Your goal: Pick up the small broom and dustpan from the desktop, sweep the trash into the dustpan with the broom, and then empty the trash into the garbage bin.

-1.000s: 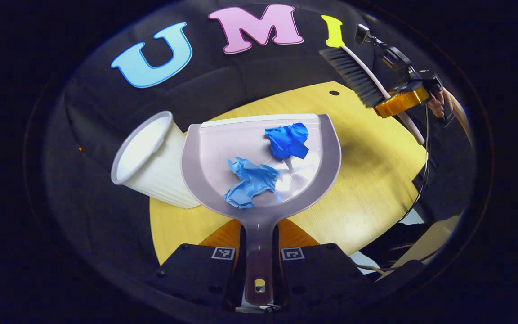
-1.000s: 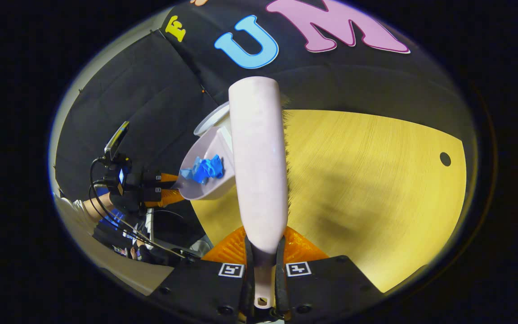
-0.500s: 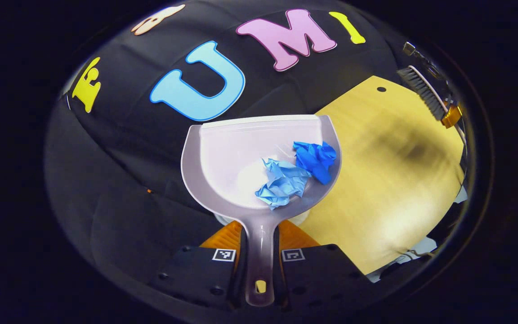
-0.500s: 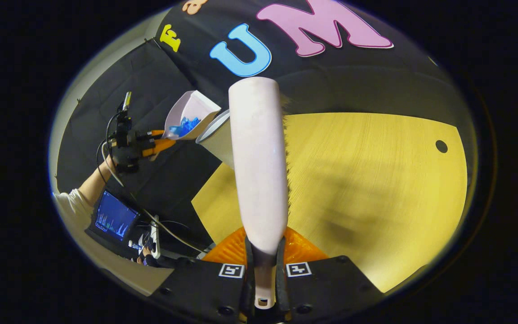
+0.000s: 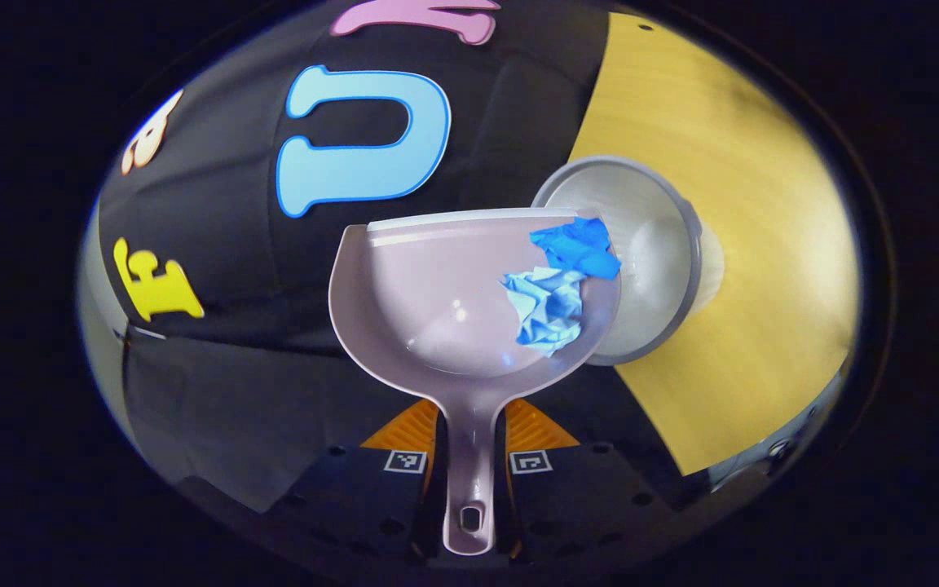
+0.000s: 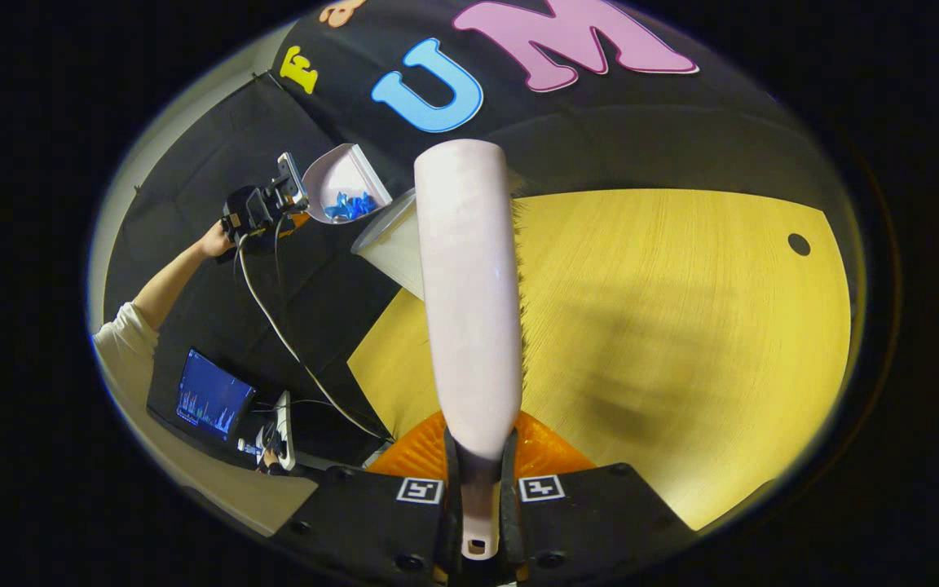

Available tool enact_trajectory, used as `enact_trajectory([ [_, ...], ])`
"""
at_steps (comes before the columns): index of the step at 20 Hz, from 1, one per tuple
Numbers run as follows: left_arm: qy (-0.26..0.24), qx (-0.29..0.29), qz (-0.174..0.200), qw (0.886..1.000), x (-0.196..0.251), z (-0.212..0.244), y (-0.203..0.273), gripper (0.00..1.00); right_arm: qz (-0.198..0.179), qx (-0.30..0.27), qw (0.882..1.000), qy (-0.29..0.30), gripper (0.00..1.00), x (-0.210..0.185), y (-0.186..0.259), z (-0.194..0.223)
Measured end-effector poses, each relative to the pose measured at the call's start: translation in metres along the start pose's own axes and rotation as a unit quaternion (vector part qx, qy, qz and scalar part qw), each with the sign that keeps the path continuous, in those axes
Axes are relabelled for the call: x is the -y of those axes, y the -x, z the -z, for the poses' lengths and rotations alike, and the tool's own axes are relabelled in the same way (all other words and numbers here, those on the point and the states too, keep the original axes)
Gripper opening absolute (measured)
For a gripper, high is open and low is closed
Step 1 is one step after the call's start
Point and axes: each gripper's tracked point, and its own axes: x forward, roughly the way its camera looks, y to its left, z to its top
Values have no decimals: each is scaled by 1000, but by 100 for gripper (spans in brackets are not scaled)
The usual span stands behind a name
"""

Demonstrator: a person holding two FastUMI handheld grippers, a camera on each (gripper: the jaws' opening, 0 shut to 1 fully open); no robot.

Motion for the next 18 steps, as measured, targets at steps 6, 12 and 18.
enact_trajectory([
  [6,-160,-12,-90,983,-8,6,0,21,6,-10,1000,3,19,5,1,10],
  [12,-50,7,-70,996,-1,-2,0,21,17,-4,1000,3,19,8,5,11],
  [18,194,70,11,978,-10,-25,22,20,47,35,998,3,19,-2,8,-10],
])
